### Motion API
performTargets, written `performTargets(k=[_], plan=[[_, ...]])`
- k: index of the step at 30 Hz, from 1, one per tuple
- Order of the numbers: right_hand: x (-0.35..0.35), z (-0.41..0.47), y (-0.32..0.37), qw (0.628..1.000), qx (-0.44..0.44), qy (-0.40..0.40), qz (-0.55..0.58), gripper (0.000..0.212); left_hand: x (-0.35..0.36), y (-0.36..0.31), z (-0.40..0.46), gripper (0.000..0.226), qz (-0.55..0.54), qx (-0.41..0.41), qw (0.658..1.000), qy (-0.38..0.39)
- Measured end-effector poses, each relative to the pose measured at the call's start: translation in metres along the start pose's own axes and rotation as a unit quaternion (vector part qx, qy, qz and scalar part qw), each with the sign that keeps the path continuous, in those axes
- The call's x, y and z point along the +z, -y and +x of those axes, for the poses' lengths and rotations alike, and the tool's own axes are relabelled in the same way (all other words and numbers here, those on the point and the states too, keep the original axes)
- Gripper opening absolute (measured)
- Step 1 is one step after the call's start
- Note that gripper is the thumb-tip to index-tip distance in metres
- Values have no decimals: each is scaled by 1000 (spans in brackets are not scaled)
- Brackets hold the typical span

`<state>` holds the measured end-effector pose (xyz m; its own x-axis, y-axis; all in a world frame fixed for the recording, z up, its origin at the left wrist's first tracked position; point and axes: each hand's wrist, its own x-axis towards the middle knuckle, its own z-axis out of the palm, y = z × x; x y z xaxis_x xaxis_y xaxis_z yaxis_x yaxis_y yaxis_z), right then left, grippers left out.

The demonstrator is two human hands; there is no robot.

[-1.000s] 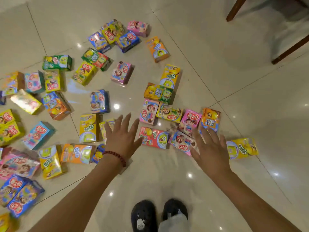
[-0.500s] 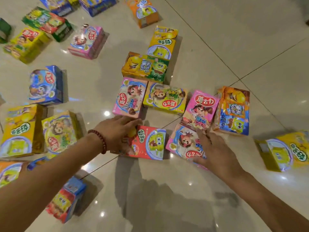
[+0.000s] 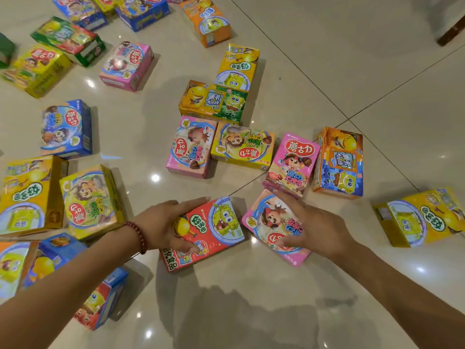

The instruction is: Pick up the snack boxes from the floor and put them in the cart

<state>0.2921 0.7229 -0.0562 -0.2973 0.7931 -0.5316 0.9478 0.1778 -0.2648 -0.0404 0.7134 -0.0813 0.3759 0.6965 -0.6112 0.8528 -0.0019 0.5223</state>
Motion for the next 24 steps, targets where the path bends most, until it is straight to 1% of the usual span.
performTargets(k=[3, 6, 9, 11, 13, 15, 17, 21, 24], plan=[[2, -12, 4, 1000, -15, -13, 14, 97, 10, 6, -15, 92, -103, 4, 995, -12], [-2, -25, 11, 999, -21, -10, 26, 89, 19, -3, -35, 91, -220, 0, 974, -49], [-21, -46, 22, 991, -1, -41, 127, 83, 21, -18, -64, 92, -311, -2, 944, -111], [-39, -64, 32, 972, 6, -59, 226, 81, 14, -32, -88, 92, -374, -12, 916, -144], [-62, -82, 46, 954, 13, -57, 295, 76, 1, -51, -113, 92, -422, -21, 890, -172], [-87, -100, 62, 935, 10, -58, 349, 75, -13, -70, -137, 92, -448, -30, 867, -216], [-112, -117, 79, 915, 1, -65, 398, 78, -29, -90, -160, 90, -452, -29, 853, -260], [-168, -152, 121, 900, -15, -100, 424, 82, -71, -135, -208, 92, -441, -22, 834, -331], [-214, -176, 153, 885, -16, -133, 447, 82, -108, -170, -246, 92, -476, -25, 791, -384]])
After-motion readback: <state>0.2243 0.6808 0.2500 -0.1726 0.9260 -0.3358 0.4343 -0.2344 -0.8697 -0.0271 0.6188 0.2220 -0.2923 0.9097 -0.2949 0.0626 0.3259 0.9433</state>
